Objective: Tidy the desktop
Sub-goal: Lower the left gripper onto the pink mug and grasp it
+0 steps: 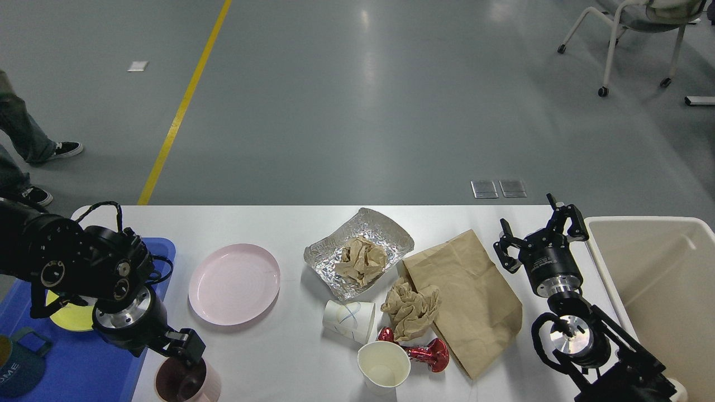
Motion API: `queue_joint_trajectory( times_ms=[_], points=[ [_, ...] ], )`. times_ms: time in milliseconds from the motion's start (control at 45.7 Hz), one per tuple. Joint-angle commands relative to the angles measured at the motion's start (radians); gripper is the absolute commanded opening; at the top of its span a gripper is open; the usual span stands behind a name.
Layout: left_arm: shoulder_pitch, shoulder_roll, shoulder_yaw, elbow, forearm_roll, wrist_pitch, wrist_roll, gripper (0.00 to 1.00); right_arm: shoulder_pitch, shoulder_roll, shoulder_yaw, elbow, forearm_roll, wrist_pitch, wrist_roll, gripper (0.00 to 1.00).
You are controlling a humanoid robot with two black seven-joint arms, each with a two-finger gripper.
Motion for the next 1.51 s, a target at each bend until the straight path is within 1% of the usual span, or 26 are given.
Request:
queue_joint_trajectory(
  times_ms=[0, 153, 328, 503, 590, 656, 744, 809, 875, 940, 1050, 1181, 1247, 1268, 1487],
  points=[
    [0.043, -0.001, -0.003, 0.014, 0.036, 0.036, 0.000, 0.94, 0.000, 0.000, 0.000, 0.000, 0.001, 0.000, 0.000, 1.00],
    [0.080, 0.000, -0.006, 0.035, 0.070, 0.049, -0.004, 0.93, 0.000, 0.000, 0.000, 0.000, -0.001, 0.000, 0.000, 1.00],
    [0.108, -0.001, -0.006, 0.037, 0.097, 0.084, -0.004, 0.86, 0.000, 0.000, 0.000, 0.000, -0.001, 0.000, 0.000, 1.00],
    [0.149, 0.002, -0.008, 0.055, 0.108, 0.135, -0.004, 0.82, 0.000, 0.000, 0.000, 0.000, -0.001, 0.000, 0.000, 1.00],
    [0.159, 0.002, -0.009, 0.063, 0.105, 0.151, -0.004, 0.74, 0.000, 0.000, 0.000, 0.000, -0.001, 0.000, 0.000, 1.00],
    [0.162, 0.002, -0.020, 0.070, 0.096, 0.156, -0.003, 0.63, 0.000, 0.000, 0.000, 0.000, -0.001, 0.000, 0.000, 1.00],
    [0.175, 0.003, -0.029, 0.070, 0.094, 0.158, -0.001, 0.55, 0.000, 0.000, 0.000, 0.000, -0.001, 0.000, 0.000, 1.00],
    [0.183, 0.003, -0.037, 0.073, 0.087, 0.164, 0.005, 0.54, 0.000, 0.000, 0.000, 0.000, 0.001, 0.000, 0.000, 1.00],
    [0.188, 0.009, -0.043, 0.076, 0.073, 0.188, 0.009, 0.54, 0.000, 0.000, 0.000, 0.000, -0.001, 0.000, 0.000, 1.00],
    [0.195, 0.014, -0.046, 0.076, 0.052, 0.213, 0.009, 0.54, 0.000, 0.000, 0.000, 0.000, -0.001, 0.000, 0.000, 1.00],
    [0.195, 0.020, -0.045, 0.076, 0.042, 0.228, 0.009, 0.52, 0.000, 0.000, 0.000, 0.000, -0.001, 0.000, 0.000, 1.00],
    [0.197, 0.023, -0.045, 0.076, 0.042, 0.225, 0.011, 0.42, 0.000, 0.000, 0.000, 0.000, -0.001, 0.000, 0.000, 1.00],
    [0.198, 0.023, -0.045, 0.076, 0.041, 0.216, 0.011, 0.32, 0.000, 0.000, 0.000, 0.000, -0.001, 0.000, 0.000, 1.00],
    [0.198, 0.023, -0.043, 0.075, 0.042, 0.213, 0.012, 0.30, 0.000, 0.000, 0.000, 0.000, -0.001, 0.000, 0.000, 1.00],
    [0.197, 0.034, -0.043, 0.075, 0.042, 0.201, 0.012, 0.20, 0.000, 0.000, 0.000, 0.000, -0.001, 0.000, 0.000, 1.00]
  ],
)
